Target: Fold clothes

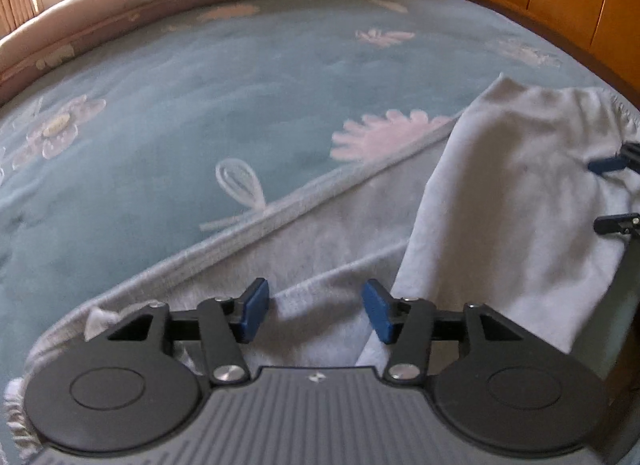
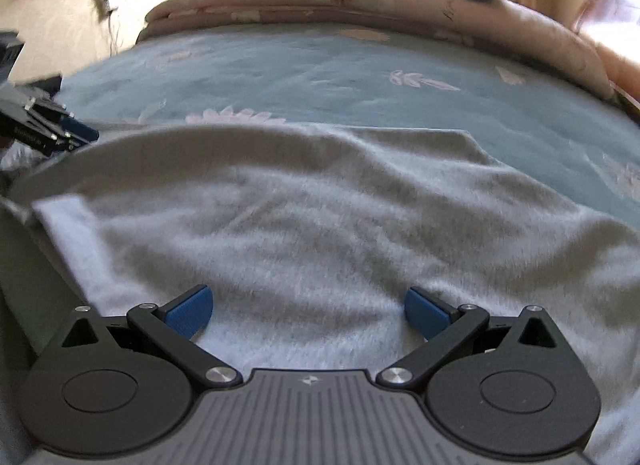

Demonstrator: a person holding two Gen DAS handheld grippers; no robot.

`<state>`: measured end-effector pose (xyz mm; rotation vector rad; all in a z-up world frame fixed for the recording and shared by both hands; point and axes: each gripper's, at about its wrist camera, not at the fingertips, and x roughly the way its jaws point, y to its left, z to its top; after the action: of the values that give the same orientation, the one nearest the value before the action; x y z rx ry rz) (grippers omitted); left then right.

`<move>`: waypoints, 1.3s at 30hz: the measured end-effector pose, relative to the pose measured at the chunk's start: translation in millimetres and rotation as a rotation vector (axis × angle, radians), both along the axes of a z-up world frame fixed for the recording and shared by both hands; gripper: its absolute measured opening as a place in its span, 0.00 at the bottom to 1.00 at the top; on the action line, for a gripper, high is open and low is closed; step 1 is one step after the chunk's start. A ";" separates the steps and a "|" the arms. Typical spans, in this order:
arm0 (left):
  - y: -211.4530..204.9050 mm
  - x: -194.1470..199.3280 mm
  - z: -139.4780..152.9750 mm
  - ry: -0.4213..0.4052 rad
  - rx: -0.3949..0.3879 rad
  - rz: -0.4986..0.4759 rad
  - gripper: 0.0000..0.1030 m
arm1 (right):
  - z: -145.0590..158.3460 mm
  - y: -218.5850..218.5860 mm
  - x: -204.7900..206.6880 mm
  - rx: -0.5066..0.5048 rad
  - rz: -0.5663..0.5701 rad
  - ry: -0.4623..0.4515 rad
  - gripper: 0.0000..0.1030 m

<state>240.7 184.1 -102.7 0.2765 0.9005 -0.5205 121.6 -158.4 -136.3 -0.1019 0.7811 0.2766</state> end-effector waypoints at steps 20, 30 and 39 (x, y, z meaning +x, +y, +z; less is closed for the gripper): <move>-14.6 -16.4 11.2 -0.157 0.178 -0.348 0.50 | 45.7 10.5 10.1 0.000 0.087 -0.068 0.88; -39.3 36.5 12.5 0.151 0.277 -0.649 0.37 | 22.9 15.4 12.3 0.115 0.061 -0.003 0.88; -47.3 7.1 14.9 0.078 0.352 -0.646 0.08 | 25.4 3.3 12.9 0.170 0.029 -0.023 0.88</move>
<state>247.8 136.8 -87.8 0.8883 0.9721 -0.9714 134.5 -155.1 -110.9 0.0437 0.7311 0.3679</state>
